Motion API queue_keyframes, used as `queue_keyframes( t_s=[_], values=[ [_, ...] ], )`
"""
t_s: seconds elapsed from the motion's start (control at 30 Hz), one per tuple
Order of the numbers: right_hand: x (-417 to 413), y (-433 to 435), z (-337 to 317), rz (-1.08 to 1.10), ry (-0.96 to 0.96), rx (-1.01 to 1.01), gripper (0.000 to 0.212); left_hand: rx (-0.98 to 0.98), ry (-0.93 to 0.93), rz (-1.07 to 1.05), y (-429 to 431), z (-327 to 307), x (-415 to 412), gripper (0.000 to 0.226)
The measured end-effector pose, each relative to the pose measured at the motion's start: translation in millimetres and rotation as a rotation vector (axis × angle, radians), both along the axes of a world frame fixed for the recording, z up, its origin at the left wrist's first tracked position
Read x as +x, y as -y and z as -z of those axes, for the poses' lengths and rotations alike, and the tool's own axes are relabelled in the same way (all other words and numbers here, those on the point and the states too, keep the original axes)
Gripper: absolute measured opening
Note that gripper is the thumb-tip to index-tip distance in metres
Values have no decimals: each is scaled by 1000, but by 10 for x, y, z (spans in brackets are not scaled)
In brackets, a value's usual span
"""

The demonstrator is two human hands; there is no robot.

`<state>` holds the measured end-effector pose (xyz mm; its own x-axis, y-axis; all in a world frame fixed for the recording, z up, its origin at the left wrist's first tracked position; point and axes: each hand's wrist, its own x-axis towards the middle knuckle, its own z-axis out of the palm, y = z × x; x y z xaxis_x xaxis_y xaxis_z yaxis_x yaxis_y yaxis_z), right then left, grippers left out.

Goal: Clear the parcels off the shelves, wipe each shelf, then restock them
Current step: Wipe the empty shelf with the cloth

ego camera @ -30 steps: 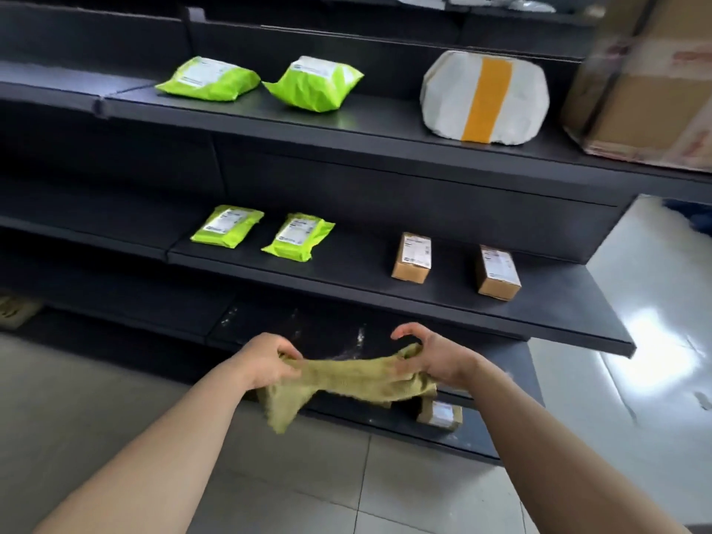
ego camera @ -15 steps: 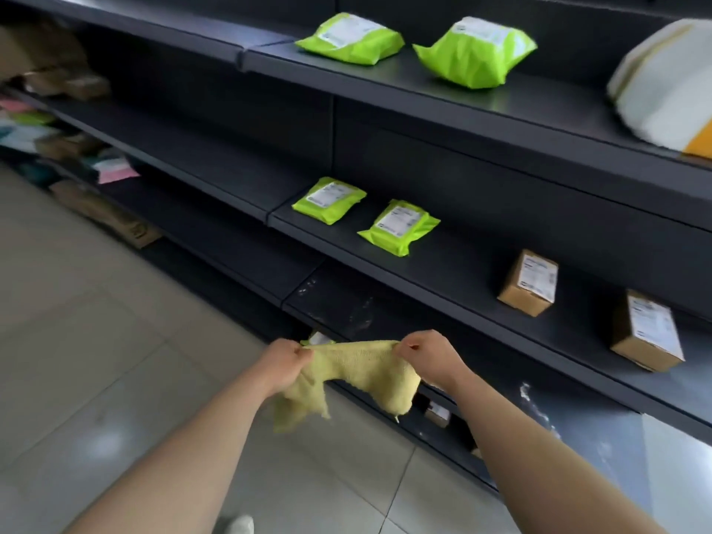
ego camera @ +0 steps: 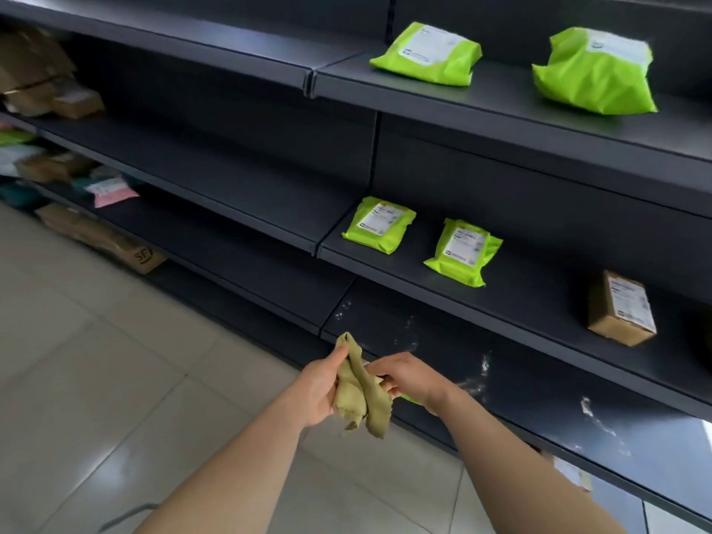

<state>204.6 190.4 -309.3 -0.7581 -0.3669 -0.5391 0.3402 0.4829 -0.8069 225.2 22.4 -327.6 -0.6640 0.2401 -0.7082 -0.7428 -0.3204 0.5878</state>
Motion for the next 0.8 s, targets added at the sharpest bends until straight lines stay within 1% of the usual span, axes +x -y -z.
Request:
queue_keyframes(
  t_s=[0.13, 0.2, 0.23, 0.3, 0.33, 0.4, 0.47, 0.53, 0.6, 0.67, 0.73, 0.8],
  values=[
    [-111, 271, 48, 51, 135, -159, 29, -252, -55, 57, 299, 104, -237, 23],
    [-171, 333, 134, 178, 169, -217, 27, -307, -41, 36, 371, 183, -349, 19],
    [-203, 354, 190, 288, 148, -225, 24, -299, -28, 22, 397, 211, -407, 19],
    [-313, 380, 339, 487, 64, -153, 19, -250, 0, -7, 447, 257, -550, 19],
    [-359, 379, 406, 524, 46, -97, 18, -226, 9, -23, 469, 268, -607, 19],
    [-472, 405, 534, 507, 123, -59, 17, -179, 22, -42, 506, 300, -738, 19],
    [-596, 441, 663, 532, 259, -118, 27, -115, 28, -49, 531, 348, -855, 20],
    [-759, 448, 793, 609, 337, -238, 35, -86, 26, -30, 544, 408, -998, 21],
    [-920, 424, 901, 656, 334, -380, 32, -104, 23, -5, 566, 478, -1141, 23],
    [-1086, 377, 987, 661, 304, -454, 30, -130, 3, 16, 593, 559, -1291, 23],
    [-1258, 342, 1093, 663, 280, -455, 30, -167, -36, 48, 619, 660, -1441, 28],
    [-1370, 333, 1188, 666, 285, -414, 32, -225, -58, 60, 636, 744, -1541, 40]
  ],
)
